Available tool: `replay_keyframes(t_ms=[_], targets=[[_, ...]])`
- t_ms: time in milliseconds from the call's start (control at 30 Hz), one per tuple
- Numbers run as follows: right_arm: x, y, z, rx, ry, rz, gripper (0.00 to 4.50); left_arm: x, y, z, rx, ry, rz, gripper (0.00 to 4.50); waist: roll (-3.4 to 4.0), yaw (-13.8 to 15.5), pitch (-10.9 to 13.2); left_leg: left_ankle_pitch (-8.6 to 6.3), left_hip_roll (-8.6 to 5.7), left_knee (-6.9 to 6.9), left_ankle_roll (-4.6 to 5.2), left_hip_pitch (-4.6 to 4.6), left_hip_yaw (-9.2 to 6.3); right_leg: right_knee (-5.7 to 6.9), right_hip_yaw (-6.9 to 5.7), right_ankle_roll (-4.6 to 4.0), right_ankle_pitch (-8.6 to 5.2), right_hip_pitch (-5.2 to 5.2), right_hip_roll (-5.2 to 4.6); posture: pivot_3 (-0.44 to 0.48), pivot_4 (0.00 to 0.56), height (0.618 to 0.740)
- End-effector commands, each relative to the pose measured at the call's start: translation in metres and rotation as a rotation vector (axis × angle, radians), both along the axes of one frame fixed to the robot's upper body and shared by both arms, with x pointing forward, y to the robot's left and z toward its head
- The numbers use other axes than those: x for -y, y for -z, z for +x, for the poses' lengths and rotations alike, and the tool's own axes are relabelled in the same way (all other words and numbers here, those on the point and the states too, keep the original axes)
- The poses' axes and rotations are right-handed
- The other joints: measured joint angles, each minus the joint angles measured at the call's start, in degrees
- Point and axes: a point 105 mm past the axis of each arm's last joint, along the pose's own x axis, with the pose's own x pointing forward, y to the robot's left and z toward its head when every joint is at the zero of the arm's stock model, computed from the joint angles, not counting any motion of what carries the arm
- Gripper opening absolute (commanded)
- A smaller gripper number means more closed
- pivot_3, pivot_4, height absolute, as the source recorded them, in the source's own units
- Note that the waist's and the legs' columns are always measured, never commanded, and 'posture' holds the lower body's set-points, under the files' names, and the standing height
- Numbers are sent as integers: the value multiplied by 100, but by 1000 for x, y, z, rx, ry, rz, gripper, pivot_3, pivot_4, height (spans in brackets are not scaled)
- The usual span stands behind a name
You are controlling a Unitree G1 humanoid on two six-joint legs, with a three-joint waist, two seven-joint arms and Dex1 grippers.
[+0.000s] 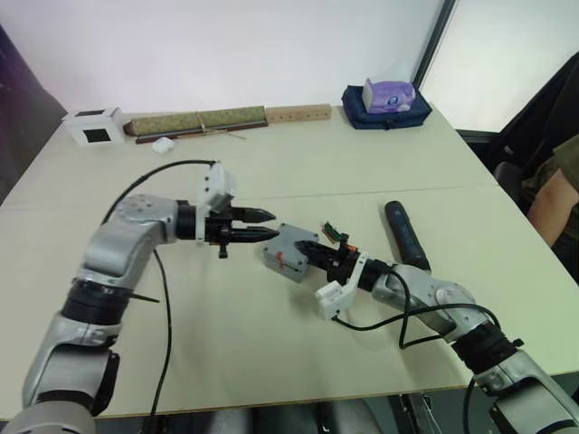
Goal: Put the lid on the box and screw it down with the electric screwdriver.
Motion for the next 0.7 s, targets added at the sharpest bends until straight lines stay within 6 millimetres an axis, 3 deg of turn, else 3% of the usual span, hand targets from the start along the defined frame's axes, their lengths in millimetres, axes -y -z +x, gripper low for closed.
replay_keyframes(t_ms=[33,400,633,700], targets=[[11,21,-1,-39,20,-90,512,9,8,7,55,12,35,38,0,16,-1,0,-2,0,0,1,0,0,0,0,0,2,-2,0,150,740],[14,23,-3,-41,15,-104,512,21,48,21,43,-28,107,38,1,21,-3,1,-17,1,1,2,-3,-1,0,1,0,8,-15,0,150,740],[15,17,-9,-60,-28,-98,3094,15,73,21,-7,-58,201,0,-11,20,-25,-14,-19,-9,25,123,-5,-34,-3,-7,-18,143,-17,0,150,740],[15,14,-11,-59,-47,-96,3632,12,81,22,-14,-65,240,0,-15,18,-44,-20,-19,-12,36,168,-4,-41,-2,-5,-23,185,-18,0,150,740]])
